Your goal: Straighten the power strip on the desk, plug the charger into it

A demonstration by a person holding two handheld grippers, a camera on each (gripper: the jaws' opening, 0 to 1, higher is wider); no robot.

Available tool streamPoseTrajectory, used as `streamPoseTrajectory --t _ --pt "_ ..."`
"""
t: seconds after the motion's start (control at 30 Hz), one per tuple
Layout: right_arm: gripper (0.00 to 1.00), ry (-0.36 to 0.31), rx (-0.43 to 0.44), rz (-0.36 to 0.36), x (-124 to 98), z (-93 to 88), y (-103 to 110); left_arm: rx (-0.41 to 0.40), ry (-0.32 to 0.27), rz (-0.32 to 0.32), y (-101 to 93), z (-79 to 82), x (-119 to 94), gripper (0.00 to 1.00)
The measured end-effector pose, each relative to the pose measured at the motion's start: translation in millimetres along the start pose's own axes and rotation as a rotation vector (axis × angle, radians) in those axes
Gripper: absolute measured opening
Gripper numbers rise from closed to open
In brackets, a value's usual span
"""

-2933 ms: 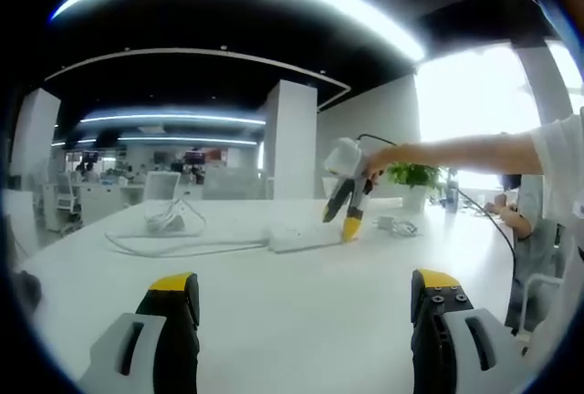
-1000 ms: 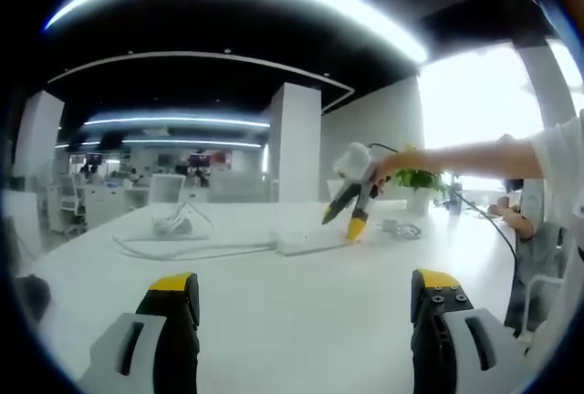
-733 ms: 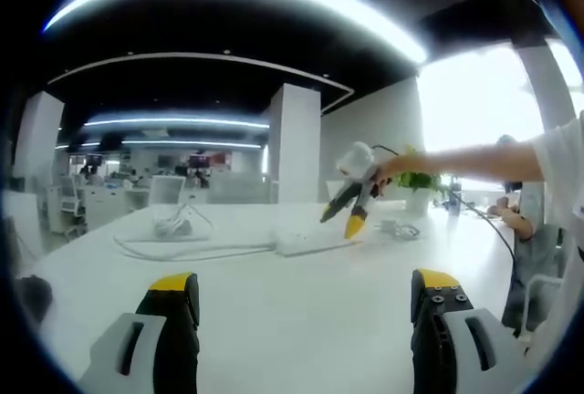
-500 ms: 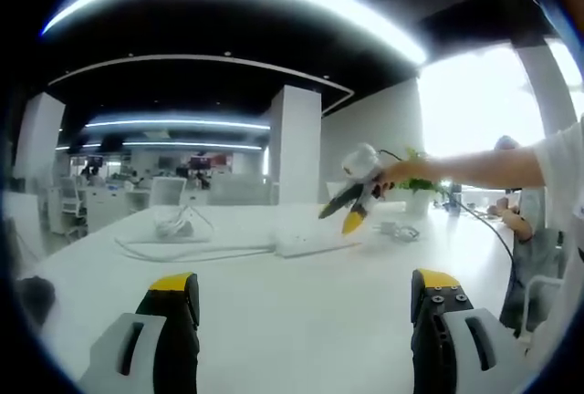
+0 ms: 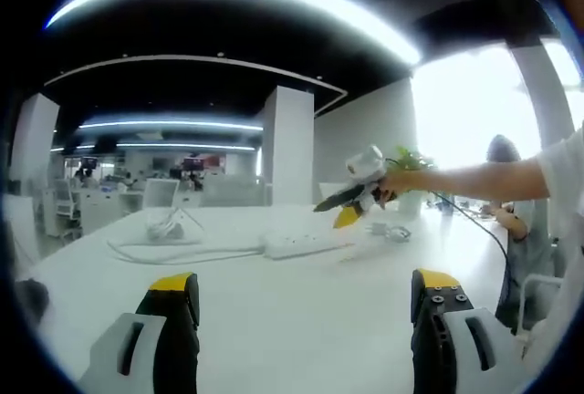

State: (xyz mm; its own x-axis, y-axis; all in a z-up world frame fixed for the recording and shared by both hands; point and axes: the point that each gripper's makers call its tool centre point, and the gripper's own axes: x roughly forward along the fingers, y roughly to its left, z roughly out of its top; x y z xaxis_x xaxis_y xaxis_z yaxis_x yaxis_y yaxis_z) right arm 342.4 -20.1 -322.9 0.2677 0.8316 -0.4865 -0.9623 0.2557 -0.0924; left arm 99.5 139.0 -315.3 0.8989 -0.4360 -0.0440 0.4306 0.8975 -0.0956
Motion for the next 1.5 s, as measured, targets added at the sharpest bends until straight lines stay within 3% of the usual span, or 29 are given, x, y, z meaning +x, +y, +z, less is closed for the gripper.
streamPoseTrajectory --t 0.2,0.33,0.43,0.5,0.63,0.9,1.2,1.5 --pt "0.94 -0.088 -0.023 -0.034 -9.7 15.7 5.2 -0.002 0.006 -0.001 0.9 -1.3 2.5 0.99" --pt "0.91 -0.141 -0.077 -0.134 -20.4 28.0 -2.7 -0.003 0.005 0.01 4.4 -0.6 3.1 0.99" --pt "0.92 -0.22 -0.068 -0.197 -30.6 40.5 -2.9 -0.007 0.005 0.023 7.8 -1.7 2.8 0.99" --pt "0.94 -0.281 -0.066 -0.197 -35.8 49.0 2.8 -0.01 0.01 0.025 9.1 -3.5 3.0 0.99" --pt "1.0 -0.281 -0.017 -0.245 -43.1 49.8 2.9 -0.012 0.012 0.026 9.5 -4.8 3.6 0.99" --pt "1.0 -0.421 -0.041 -0.355 -72.9 75.3 4.5 -0.014 0.017 0.022 8.9 -6.5 6.6 0.99" --pt "1.0 -0.483 -0.07 -0.492 -110.3 85.8 8.1 -0.017 0.014 0.017 9.2 -5.0 8.5 0.99" --pt "1.0 -0.498 -0.021 -0.533 -134.4 74.4 21.8 -0.02 0.013 0.01 8.2 -5.1 10.1 0.99"
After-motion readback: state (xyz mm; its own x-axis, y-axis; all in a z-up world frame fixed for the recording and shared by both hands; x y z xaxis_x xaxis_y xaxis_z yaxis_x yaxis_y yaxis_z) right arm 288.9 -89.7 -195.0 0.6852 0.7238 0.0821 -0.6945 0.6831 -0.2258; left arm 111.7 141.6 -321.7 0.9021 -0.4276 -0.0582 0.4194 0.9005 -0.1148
